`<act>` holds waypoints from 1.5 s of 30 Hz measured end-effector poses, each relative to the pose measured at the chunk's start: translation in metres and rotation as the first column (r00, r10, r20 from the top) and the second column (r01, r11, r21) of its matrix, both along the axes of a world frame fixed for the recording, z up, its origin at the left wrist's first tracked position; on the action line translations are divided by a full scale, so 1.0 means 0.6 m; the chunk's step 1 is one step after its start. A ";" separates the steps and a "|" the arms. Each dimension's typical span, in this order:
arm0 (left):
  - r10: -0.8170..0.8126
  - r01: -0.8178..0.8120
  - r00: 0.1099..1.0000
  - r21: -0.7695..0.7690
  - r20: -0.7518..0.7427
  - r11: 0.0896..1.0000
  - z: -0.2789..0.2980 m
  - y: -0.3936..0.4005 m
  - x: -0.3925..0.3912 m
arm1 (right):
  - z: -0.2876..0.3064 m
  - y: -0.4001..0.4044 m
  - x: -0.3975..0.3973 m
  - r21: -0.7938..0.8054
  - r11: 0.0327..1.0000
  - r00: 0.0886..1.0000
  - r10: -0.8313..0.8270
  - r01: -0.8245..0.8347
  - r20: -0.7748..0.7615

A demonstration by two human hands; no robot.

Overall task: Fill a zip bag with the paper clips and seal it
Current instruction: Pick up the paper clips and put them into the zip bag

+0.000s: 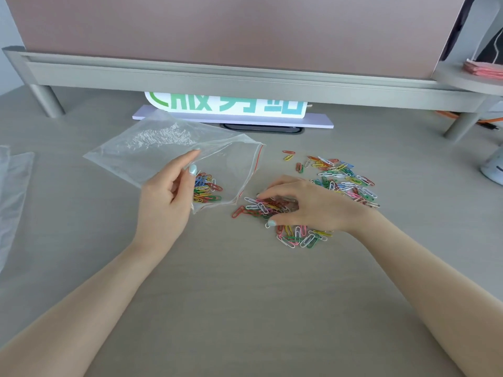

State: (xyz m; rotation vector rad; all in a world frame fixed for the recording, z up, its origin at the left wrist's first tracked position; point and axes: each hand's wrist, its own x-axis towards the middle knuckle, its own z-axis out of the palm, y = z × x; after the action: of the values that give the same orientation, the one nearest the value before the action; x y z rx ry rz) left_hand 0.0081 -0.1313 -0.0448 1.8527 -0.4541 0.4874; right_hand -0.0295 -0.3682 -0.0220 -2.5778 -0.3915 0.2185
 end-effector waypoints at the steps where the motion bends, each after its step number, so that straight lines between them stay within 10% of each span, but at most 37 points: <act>1: -0.001 0.001 1.000 0.001 0.001 1.000 0.000 0.000 0.000 | -0.001 0.000 0.000 0.005 1.000 1.000 -0.004 0.004 0.018; 25: -0.006 0.006 1.000 0.010 -0.017 1.000 -0.002 0.000 -0.001 | -0.012 0.016 -0.009 -0.015 0.999 0.969 -0.035 0.039 0.245; 45: -0.022 0.022 1.000 -0.003 -0.001 1.000 -0.006 -0.001 0.005 | -0.005 0.004 -0.005 0.270 0.926 0.952 -0.295 0.265 0.080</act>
State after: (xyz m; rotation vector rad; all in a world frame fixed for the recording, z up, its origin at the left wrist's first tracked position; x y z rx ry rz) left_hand 0.0112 -0.1317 -0.0486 1.8433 -0.4725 0.4721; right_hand -0.0323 -0.3660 -0.0250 -2.3593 -0.0803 -0.0852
